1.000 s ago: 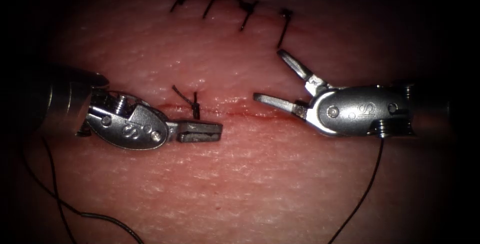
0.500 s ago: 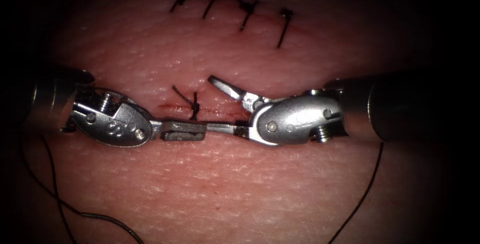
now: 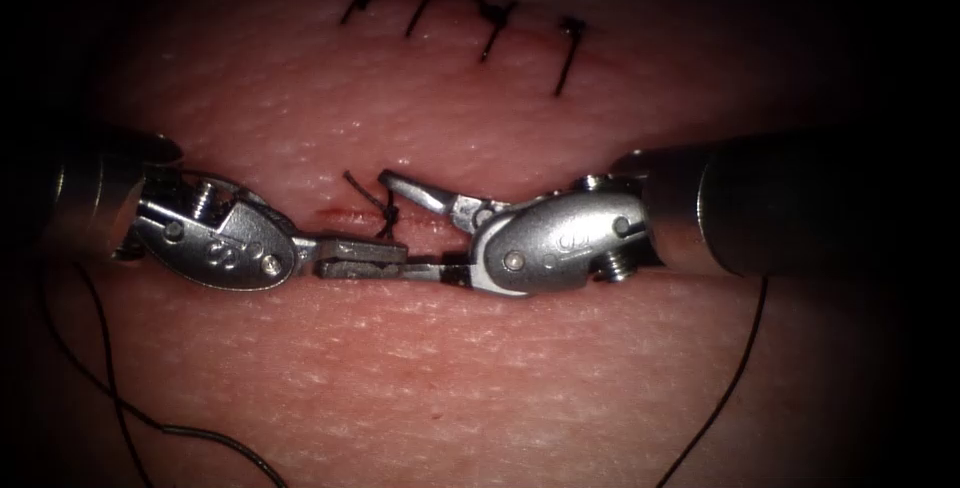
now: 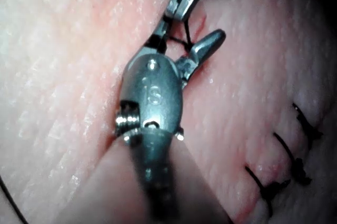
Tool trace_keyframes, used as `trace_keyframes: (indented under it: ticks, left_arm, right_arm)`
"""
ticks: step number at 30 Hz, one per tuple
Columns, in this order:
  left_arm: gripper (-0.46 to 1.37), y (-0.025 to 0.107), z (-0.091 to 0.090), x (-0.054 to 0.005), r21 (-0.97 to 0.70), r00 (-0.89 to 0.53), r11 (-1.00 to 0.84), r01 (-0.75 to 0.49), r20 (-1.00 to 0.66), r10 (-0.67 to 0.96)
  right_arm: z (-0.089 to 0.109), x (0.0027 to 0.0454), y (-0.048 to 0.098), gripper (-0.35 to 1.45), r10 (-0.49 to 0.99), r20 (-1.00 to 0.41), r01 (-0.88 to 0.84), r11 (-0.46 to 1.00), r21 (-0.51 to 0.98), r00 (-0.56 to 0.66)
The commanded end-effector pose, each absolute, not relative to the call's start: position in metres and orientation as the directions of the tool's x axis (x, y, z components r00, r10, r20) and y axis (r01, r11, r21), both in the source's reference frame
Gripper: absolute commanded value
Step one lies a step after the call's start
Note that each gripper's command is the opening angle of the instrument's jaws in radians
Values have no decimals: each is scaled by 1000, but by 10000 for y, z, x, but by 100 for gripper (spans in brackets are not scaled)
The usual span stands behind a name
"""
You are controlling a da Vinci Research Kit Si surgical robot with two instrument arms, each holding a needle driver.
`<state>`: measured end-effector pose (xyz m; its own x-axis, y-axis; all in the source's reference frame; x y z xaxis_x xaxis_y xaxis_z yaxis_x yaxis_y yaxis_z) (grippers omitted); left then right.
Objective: Wound Closure
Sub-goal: Use the right tool to snip the remaining suture.
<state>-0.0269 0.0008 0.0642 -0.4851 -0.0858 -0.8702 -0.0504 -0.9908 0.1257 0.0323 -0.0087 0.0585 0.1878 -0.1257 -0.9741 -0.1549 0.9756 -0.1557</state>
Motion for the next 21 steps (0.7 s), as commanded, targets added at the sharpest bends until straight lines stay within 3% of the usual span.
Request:
trace_keyframes:
  ticks: [1,21]
  left_arm:
    - [-35,9,643,-269,125,-477,-991,-39,-874,-91]
    - [-35,5,650,-273,197,-402,-978,65,-892,-206]
  right_arm:
    - [585,325,-87,83,-149,-970,-153,972,-180,192]
    - [595,353,-93,86,-221,-967,-125,964,-237,131]
